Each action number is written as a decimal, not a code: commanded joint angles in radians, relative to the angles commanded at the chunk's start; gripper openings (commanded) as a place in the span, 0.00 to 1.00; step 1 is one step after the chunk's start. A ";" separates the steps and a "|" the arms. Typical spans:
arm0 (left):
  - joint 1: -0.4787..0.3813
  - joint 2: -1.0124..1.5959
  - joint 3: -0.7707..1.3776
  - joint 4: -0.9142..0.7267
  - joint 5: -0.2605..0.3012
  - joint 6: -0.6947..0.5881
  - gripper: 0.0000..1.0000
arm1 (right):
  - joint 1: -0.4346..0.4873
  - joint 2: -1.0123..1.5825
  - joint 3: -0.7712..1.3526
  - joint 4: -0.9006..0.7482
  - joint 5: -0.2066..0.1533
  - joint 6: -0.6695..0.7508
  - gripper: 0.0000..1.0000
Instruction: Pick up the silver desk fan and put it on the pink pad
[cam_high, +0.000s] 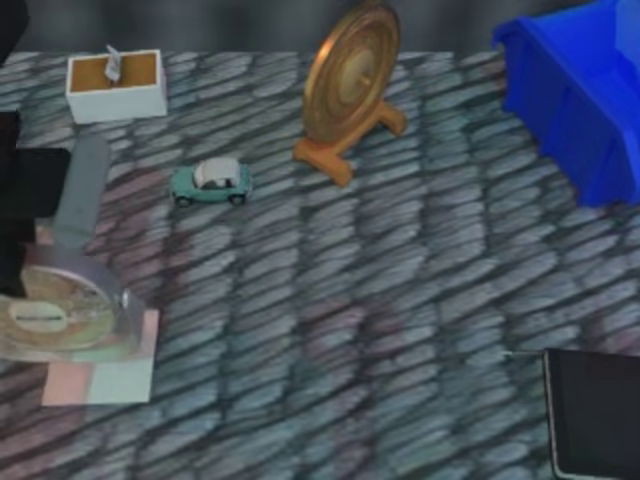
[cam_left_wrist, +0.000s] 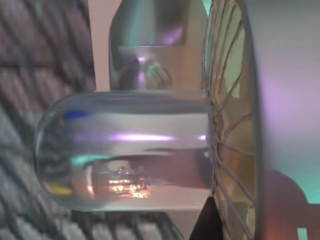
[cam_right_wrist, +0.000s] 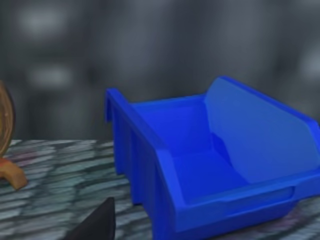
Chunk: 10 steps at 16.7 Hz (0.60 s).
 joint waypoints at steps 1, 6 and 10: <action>0.002 0.002 -0.019 0.021 0.000 -0.001 0.00 | 0.000 0.000 0.000 0.000 0.000 0.000 1.00; 0.004 0.013 -0.107 0.118 0.001 0.002 0.00 | 0.000 0.000 0.000 0.000 0.000 0.000 1.00; 0.004 0.013 -0.107 0.118 0.001 0.002 0.08 | 0.000 0.000 0.000 0.000 0.000 0.000 1.00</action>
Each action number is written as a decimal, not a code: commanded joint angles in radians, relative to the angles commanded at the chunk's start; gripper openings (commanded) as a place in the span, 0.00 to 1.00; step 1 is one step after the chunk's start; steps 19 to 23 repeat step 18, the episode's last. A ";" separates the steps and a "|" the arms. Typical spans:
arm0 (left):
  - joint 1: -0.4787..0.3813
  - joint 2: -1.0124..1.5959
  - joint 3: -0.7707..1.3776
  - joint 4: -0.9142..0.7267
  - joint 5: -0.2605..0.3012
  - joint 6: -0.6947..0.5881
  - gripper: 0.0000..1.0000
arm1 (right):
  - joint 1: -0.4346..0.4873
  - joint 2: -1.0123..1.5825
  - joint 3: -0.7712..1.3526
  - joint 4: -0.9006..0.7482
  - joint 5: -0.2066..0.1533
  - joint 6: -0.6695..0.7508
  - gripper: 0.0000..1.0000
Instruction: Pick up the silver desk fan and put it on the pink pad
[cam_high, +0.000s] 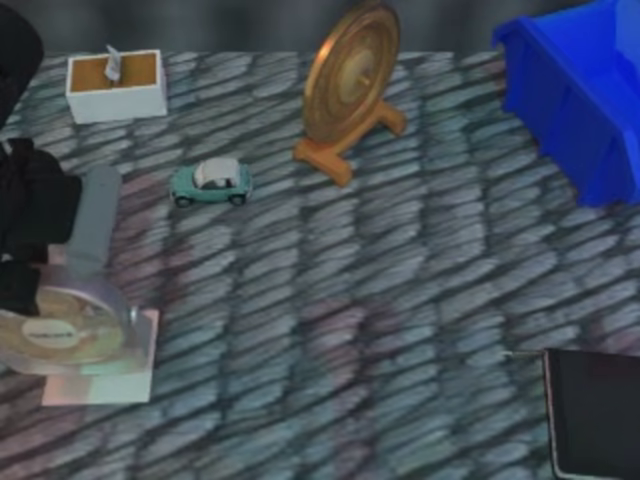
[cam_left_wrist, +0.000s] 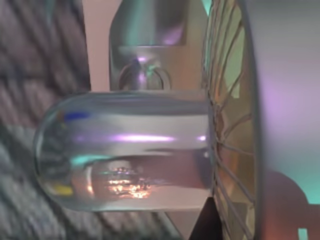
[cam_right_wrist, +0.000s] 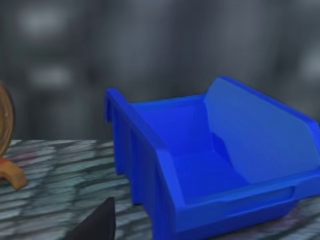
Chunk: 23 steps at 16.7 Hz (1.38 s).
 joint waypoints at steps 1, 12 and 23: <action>0.000 0.000 0.000 0.000 0.000 0.000 0.15 | 0.000 0.000 0.000 0.000 0.000 0.000 1.00; 0.000 0.000 0.000 0.000 0.000 0.000 0.98 | 0.000 0.000 0.000 0.000 0.000 0.000 1.00; 0.000 0.000 0.000 0.000 0.000 0.000 1.00 | 0.000 0.000 0.000 0.000 0.000 0.000 1.00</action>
